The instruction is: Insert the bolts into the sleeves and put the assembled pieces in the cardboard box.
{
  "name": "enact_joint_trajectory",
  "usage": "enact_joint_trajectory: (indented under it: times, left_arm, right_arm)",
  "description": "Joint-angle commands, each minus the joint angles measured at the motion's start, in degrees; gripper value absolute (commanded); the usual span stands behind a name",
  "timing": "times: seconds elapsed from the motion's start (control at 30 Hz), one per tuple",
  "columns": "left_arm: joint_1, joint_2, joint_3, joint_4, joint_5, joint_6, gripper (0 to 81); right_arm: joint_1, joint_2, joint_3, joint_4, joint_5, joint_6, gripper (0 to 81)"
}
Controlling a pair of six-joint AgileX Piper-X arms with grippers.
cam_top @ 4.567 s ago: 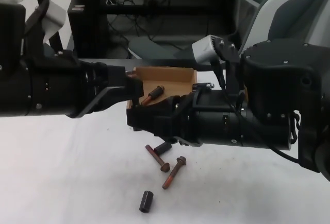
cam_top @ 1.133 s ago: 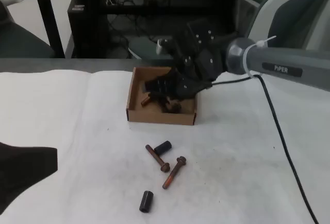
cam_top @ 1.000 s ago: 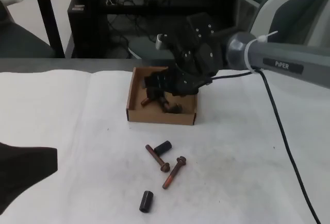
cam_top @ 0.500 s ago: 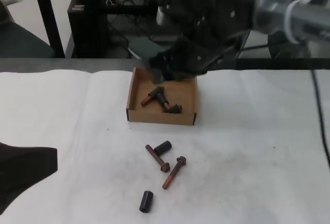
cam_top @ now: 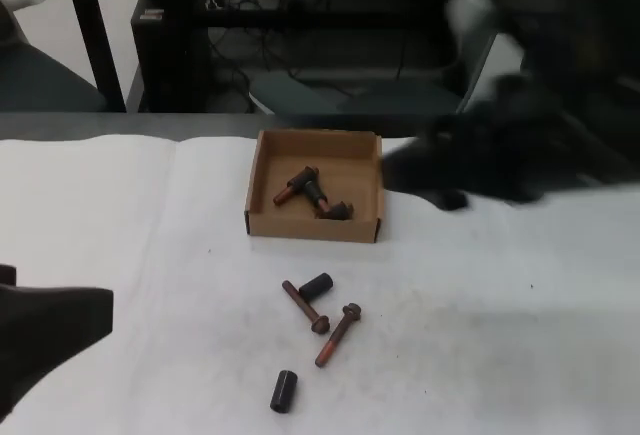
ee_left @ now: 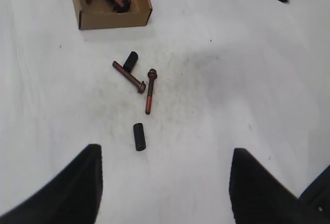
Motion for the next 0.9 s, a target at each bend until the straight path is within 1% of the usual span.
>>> enact_joint_trajectory:
  times: [0.0, 0.07, 0.13, 0.2, 0.27, 0.37, 0.7, 0.77, 0.87]
  left_arm:
    - [-0.3, -0.5, 0.5, -3.1, -0.1, 1.9, 70.0]
    - [-0.3, -0.5, 1.8, -5.6, -0.1, 1.9, 70.0]
    - [-0.3, -0.5, 3.1, -7.5, 0.1, 1.9, 70.0]
    - [-0.3, -0.5, 4.5, -10.0, 1.9, 1.9, 70.0]
    - [-0.3, -0.5, 5.9, -12.4, 4.1, 1.9, 70.0]
    - [-0.3, -0.5, 6.4, -13.3, 3.8, 1.9, 70.0]
    - [-0.3, 0.7, 6.3, -14.4, 3.7, 3.6, 70.0]
    - [-0.3, 1.2, 6.3, -14.4, 3.7, 3.6, 70.0]
    - [-0.3, 2.0, 6.3, -14.4, 3.7, 3.6, 70.0]
  right_arm:
    - [2.1, -10.5, 8.4, -3.7, 3.4, 4.1, 53.5]
    - [3.7, -18.3, 13.0, -4.9, 5.8, 5.4, 53.5]
    - [4.5, -23.2, 16.3, -5.0, 6.9, 6.4, 53.5]
    - [5.1, -28.2, 19.2, -5.0, 7.7, 7.6, 53.5]
    - [5.1, -31.9, 21.4, -5.0, 7.7, 9.0, 53.5]
    - [5.1, -34.9, 22.9, -4.8, 8.3, 9.7, 53.5]
    - [5.1, -34.3, 23.0, -4.8, 9.0, 10.7, 53.5]
    - [5.1, -32.8, 23.0, -4.8, 8.7, 14.7, 53.3]
    - [5.1, -29.3, 22.9, -4.7, 5.4, 20.5, 53.3]
